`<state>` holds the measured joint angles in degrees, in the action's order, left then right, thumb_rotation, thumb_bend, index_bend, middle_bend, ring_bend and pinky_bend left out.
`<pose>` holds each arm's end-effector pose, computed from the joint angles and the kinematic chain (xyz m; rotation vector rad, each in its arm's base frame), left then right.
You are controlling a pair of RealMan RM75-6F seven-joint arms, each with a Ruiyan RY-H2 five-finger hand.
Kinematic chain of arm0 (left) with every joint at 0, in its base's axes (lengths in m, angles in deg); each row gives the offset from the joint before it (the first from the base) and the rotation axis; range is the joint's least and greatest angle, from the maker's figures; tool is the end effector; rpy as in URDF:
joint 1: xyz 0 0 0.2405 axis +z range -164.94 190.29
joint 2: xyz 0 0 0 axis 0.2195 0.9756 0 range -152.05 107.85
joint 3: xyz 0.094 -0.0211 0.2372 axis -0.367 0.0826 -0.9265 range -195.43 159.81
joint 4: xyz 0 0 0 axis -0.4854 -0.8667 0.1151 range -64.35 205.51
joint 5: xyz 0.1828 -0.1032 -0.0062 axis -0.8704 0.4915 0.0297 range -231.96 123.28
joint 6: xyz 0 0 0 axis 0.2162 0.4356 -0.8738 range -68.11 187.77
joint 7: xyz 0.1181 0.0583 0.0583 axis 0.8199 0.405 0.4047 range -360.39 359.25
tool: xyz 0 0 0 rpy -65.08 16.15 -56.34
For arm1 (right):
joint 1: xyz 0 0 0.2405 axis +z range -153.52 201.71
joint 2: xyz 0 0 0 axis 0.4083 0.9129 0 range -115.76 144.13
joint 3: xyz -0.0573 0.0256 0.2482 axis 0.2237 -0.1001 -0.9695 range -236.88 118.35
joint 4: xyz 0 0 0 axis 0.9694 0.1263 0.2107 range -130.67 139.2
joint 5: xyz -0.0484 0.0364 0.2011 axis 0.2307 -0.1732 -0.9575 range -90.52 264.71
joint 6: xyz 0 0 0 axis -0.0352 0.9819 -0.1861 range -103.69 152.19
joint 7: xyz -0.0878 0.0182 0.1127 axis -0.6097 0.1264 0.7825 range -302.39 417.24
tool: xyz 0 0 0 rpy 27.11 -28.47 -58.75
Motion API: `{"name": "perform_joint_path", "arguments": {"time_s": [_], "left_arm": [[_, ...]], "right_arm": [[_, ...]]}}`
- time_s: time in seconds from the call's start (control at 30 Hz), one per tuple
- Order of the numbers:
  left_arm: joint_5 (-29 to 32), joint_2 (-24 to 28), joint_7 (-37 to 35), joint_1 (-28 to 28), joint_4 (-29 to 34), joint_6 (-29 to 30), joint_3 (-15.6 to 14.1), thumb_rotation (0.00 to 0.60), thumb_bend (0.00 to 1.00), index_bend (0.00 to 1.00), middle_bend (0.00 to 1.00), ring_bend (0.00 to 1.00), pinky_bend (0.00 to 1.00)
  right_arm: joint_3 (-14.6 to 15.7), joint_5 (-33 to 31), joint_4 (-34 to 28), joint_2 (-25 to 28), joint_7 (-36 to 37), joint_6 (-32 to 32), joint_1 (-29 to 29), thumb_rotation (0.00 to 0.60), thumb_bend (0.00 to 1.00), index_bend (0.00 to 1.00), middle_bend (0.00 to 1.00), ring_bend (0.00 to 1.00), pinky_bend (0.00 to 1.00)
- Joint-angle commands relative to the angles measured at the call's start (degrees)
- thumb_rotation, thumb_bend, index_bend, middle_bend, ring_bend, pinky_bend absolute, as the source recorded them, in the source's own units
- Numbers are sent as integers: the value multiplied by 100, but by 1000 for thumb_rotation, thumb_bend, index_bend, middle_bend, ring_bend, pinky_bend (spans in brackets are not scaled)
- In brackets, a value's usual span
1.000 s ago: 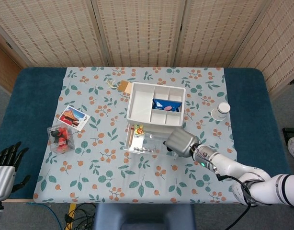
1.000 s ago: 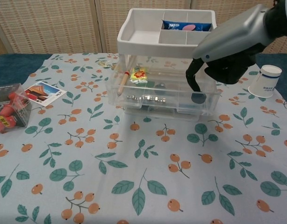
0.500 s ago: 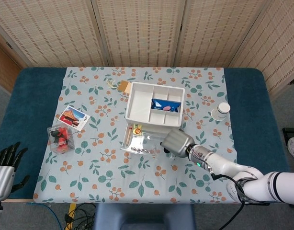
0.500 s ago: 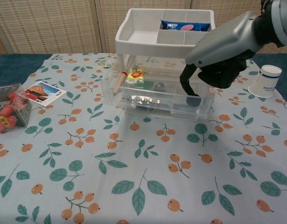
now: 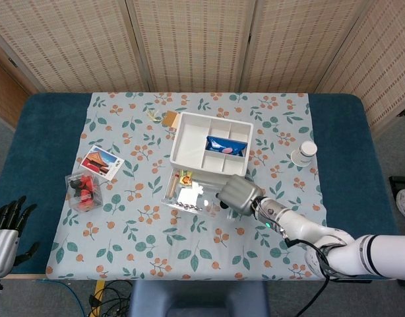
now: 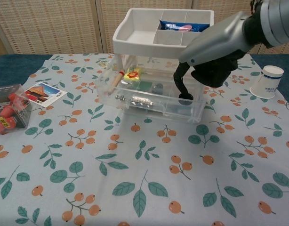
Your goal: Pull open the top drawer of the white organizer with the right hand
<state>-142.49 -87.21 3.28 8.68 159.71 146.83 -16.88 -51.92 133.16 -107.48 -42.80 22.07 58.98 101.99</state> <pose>-0.3188 0.1700 0.1565 -1.4395 -0.8146 -0.8343 -0.0542 -0.3334 0.0650 2.4442 -0.4334 0.3794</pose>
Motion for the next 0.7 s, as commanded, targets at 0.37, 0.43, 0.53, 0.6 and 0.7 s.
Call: {"name": "perform_joint_path", "arguments": {"time_s": [0.37,0.43,0.53,0.6,0.7], "left_arm": [[-29,26,17,-5,36,8,4,600,230,129,19,9,82],[-42,28,26,-10,54,8,4,600,230,129,19,9,82],[-53,35,44,-11,74,14,4,600,231,129,19,9,82],[-52,43,56,-14,89,14,9,600,230,129,19,9,82],[-53,51,78,-16,113,12,10,600,230,129,19,9,82]], "right_arm": [[-58,235,-234,225,213,221,-185,600,1000,234,1000,1000,1000],[-71,316,-275,284,261,230,-239,600,1000,228,1000,1000,1000],[-105,433,-343,364,334,233,-309,600,1000,228,1000,1000,1000],[-132,491,-379,411,373,205,-330,600,1000,228,1000,1000,1000],[-142,541,-390,465,370,101,-316,600,1000,228,1000,1000,1000]]}}
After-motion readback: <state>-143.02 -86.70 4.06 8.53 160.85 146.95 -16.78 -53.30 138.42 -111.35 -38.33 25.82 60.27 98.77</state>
